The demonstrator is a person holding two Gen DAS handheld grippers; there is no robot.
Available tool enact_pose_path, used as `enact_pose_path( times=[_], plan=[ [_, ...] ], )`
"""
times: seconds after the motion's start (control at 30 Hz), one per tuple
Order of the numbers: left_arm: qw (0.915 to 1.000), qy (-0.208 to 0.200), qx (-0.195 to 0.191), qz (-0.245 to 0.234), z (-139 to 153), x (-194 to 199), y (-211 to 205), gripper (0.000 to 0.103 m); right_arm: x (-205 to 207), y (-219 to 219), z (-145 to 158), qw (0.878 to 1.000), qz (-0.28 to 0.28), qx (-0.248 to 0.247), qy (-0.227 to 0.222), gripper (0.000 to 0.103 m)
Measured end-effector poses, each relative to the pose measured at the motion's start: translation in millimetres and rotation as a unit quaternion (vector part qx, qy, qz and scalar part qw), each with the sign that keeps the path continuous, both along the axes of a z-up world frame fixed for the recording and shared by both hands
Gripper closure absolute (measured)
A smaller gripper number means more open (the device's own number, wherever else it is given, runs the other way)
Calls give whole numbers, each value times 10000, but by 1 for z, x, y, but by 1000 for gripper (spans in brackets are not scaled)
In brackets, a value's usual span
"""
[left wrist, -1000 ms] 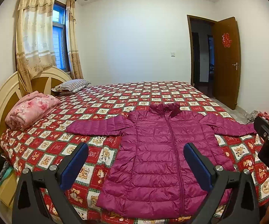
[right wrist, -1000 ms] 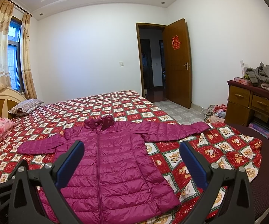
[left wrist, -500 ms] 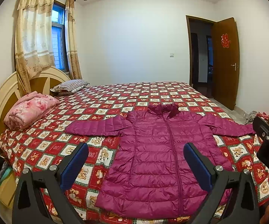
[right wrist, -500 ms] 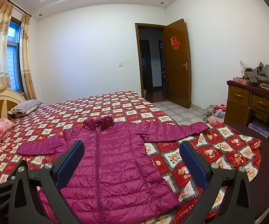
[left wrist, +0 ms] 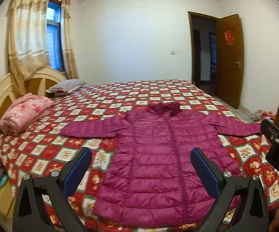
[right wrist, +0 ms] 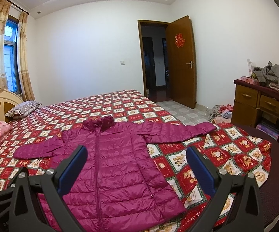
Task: Fold large clothes
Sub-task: 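Reach the right gripper to the jacket sleeve cuff and grasp it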
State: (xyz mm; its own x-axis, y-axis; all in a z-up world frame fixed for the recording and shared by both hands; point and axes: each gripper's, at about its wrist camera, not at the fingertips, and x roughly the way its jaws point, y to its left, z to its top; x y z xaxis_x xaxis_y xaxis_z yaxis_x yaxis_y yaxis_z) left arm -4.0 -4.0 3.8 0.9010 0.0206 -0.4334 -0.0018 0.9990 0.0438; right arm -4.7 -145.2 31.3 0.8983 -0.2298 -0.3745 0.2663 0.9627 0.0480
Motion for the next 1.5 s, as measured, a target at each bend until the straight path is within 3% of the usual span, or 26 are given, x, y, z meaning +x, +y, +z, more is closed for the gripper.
enact_pose_path(
  times=[0.17, 0.27, 0.43, 0.63, 0.8, 0.93, 1.13, 1.33, 1.43, 1.5],
  plan=[
    [9972, 34, -310, -676, -14, 16, 3, 1, 10, -19, -15, 9997, -143, 173, 28, 0],
    [9954, 148, -435, -845, -24, 34, 8, 1, 22, -41, -28, 9985, -276, 433, 194, 0],
    [9938, 588, -615, -721, -42, 75, 25, 1, 48, -82, -52, 9931, -518, 846, 618, 0],
    [9958, 678, -394, -478, -49, 120, 47, 1, 79, -149, -61, 9837, -962, 1255, 855, 0],
    [9949, 820, -483, -322, -57, 174, 68, 1, 117, -235, -65, 9679, -1621, 1720, 851, 0],
    [9934, 996, -555, -153, -71, 215, 79, 1, 145, -299, -79, 9501, -2162, 2109, 774, 10],
    [9902, 1250, -577, 233, -103, 271, 92, 1, 195, -353, -107, 9299, -2665, 2264, 1144, 18],
    [9909, 1227, -111, 540, -132, 307, 96, 1, 238, -371, -134, 9195, -2943, 2015, 1652, 31],
    [9893, 1343, -129, 554, -148, 319, 99, 1, 245, -374, -144, 9166, -2945, 2064, 1749, 39],
    [9888, 1379, -147, 551, -157, 324, 102, 1, 247, -372, -144, 9221, -2936, 1837, 1723, 55]
  ],
)
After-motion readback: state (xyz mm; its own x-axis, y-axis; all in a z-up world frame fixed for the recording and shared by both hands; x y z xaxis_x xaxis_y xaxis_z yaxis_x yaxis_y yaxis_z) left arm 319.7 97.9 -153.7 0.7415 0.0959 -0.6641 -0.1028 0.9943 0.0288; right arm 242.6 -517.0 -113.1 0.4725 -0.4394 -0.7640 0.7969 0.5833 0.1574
